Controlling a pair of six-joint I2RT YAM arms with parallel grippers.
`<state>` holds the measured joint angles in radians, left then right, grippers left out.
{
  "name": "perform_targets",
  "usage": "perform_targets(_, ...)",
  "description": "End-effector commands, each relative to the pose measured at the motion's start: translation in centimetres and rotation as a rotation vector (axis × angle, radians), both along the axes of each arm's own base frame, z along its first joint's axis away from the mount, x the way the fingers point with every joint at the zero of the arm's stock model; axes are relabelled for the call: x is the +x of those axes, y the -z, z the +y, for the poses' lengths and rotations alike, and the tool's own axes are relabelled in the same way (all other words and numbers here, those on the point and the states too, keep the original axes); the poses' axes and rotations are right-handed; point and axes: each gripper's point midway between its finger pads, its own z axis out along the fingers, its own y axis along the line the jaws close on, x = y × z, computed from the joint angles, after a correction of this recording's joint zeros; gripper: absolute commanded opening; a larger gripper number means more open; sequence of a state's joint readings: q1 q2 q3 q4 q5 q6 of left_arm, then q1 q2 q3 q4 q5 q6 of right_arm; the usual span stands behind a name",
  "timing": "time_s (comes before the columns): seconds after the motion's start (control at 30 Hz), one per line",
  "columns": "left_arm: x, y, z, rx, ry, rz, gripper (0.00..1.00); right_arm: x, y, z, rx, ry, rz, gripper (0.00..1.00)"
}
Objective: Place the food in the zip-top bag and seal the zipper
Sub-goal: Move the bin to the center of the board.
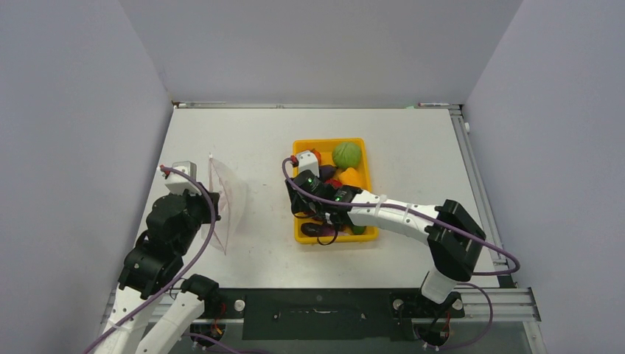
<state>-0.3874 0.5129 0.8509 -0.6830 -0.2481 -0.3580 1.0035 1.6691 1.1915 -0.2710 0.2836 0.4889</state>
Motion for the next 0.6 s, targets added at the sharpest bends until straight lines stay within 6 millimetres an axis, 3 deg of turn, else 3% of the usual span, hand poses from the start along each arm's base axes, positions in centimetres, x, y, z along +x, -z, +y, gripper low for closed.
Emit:
perform_targets(0.0,0.4,-1.5,-0.8,-0.031,0.034,-0.064,0.0,0.9,-1.3,2.2,0.081,0.04,-0.028,0.52)
perform_targets(0.23,0.2,-1.4,-1.1,-0.035,0.052,-0.061,0.0,0.9,1.8,3.1,0.063,0.058,0.012,0.51)
perform_targets(0.57,0.2,-1.3,-1.2,-0.038,0.059,-0.056,0.0,1.7,4.0,3.0,0.0,0.092,0.01,0.42)
